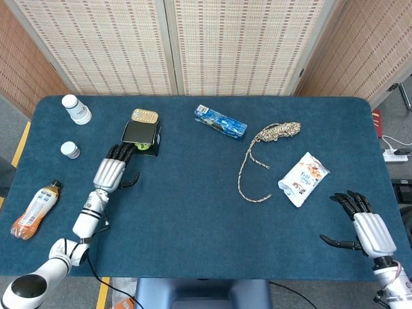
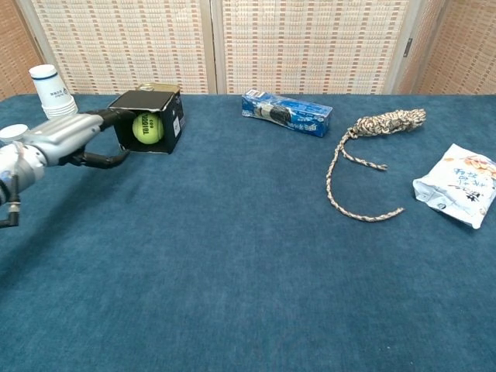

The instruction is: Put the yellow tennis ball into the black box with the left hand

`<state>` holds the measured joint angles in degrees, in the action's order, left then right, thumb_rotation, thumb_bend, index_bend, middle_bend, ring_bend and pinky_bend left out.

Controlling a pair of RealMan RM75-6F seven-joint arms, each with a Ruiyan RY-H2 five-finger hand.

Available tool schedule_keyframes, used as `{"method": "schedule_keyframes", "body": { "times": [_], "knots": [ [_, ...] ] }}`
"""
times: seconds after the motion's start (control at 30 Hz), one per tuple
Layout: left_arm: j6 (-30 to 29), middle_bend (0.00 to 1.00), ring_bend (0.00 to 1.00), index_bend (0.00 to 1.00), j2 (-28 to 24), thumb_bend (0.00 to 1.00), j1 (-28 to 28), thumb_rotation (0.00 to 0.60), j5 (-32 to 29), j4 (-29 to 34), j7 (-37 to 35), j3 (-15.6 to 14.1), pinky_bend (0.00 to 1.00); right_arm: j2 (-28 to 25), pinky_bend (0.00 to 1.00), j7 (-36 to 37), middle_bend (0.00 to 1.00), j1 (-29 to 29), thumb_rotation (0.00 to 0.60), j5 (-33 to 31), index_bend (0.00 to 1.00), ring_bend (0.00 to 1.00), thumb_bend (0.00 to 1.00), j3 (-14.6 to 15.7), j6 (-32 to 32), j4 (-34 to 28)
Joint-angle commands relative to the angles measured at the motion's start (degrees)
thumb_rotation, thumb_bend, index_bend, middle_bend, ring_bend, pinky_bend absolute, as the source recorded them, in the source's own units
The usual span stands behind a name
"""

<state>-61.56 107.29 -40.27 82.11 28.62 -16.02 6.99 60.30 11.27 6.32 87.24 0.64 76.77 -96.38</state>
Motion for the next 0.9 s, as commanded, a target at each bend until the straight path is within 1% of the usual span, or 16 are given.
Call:
{"method": "schedule_keyframes", "body": {
  "times": [0.03,0.07,0.13,0.17,0.2,0.23,0.27,0.3,0.33,0.37,0.4,0.47,0.57,0.63,0.7,0.9],
  "knots": [
    [-10.36,0.00,0.00,0.02,-11.79,0.39,10.32,0.134,-1.29,20.29,13.20,-1.41,0.00,-0.24,0.00,0.94,0.12,-0.42,0.544,0.98,0.20,0.02,0.00,0.35,0.93,0.35],
    [-12.57,0.00,0.00,0.04,-15.73,0.39,13.55,0.134,-2.31,27.17,17.30,-2.15,0.00,-0.31,0.00,1.30,0.12,-0.59,0.543,1.41,0.20,0.02,0.00,0.48,1.34,0.50],
    [-15.99,0.01,0.00,0.09,-21.21,0.39,18.08,0.134,-3.74,37.41,21.52,-3.37,0.02,-0.37,0.00,1.81,0.12,-0.85,0.543,2.10,0.20,0.02,0.00,0.73,1.95,0.76],
    [-19.71,0.06,0.03,0.15,-24.24,0.39,21.32,0.136,-4.17,42.71,23.10,-4.11,0.11,-0.43,0.00,2.17,0.12,-1.03,0.543,2.56,0.20,0.02,0.00,0.88,2.40,0.90],
    [-21.99,0.11,0.08,0.19,-25.66,0.39,23.09,0.136,-4.17,45.42,23.68,-4.47,0.19,-0.44,0.00,2.39,0.12,-1.19,0.543,2.89,0.20,0.02,0.00,0.99,2.78,1.01],
    [-24.78,0.20,0.18,0.28,-26.47,0.40,25.19,0.155,-4.52,47.29,23.32,-4.51,0.35,-0.45,0.00,2.55,0.12,-1.36,0.544,3.23,0.20,0.02,0.00,1.09,3.18,1.10],
    [-27.92,0.36,0.37,0.44,-26.78,0.45,27.18,0.239,-4.39,48.46,22.13,-4.42,0.58,-0.45,0.00,2.65,0.12,-1.52,0.544,3.57,0.20,0.02,0.00,1.20,3.57,1.16],
    [-31.51,0.46,0.47,0.54,-26.88,0.48,29.46,0.319,-3.28,48.76,19.74,-4.83,0.69,-0.43,0.00,2.71,0.12,-1.70,0.544,4.07,0.20,0.02,0.00,1.37,4.03,1.24],
    [-33.63,0.64,0.64,0.71,-27.05,0.53,31.26,0.471,-2.34,48.18,17.47,-5.66,0.85,-0.39,0.00,2.74,0.12,-1.82,0.544,4.47,0.20,0.02,0.00,1.52,4.32,1.29],
    [-35.29,0.76,0.74,0.82,-27.17,0.56,32.73,0.558,-0.95,46.91,15.26,-6.65,0.93,-0.37,0.00,2.82,0.12,-1.94,0.543,4.95,0.21,0.02,0.00,1.70,4.64,1.33],
    [-36.35,0.84,0.80,0.89,-27.28,0.58,33.88,0.596,-0.11,45.76,14.16,-7.48,0.97,-0.37,0.00,2.86,0.12,-2.04,0.543,5.30,0.21,0.02,0.00,1.82,4.94,1.32],
    [-38.37,0.93,0.86,0.96,-27.11,0.61,35.58,0.600,1.41,43.08,12.72,-8.28,1.00,-0.33,0.00,2.88,0.12,-2.27,0.543,6.15,0.21,0.02,0.00,2.08,5.62,1.24],
    [-39.63,0.99,0.93,0.99,-26.60,0.66,37.31,0.600,1.52,40.75,11.26,-8.21,1.00,-0.19,0.00,2.59,0.12,-2.24,0.543,6.86,0.21,0.03,0.00,2.37,5.70,1.24],
    [-38.45,1.00,0.97,1.00,-26.91,0.67,37.65,0.600,1.33,40.10,11.34,-8.29,1.00,-0.13,0.00,1.95,0.12,-2.01,0.543,6.95,0.21,0.03,0.00,2.46,5.25,1.04],
    [-36.86,1.00,0.99,1.00,-27.75,0.68,37.74,0.600,1.25,40.79,11.30,-8.48,1.00,-0.09,0.00,1.61,0.12,-1.90,0.543,7.18,0.21,0.04,0.00,2.55,5.12,0.84],
    [-34.91,1.00,1.00,1.00,-27.95,0.69,37.93,0.600,2.74,41.78,11.43,-8.94,1.00,0.14,0.00,1.22,0.12,-1.59,0.543,6.38,0.22,0.04,0.00,2.43,4.28,1.01]
  ]
}}
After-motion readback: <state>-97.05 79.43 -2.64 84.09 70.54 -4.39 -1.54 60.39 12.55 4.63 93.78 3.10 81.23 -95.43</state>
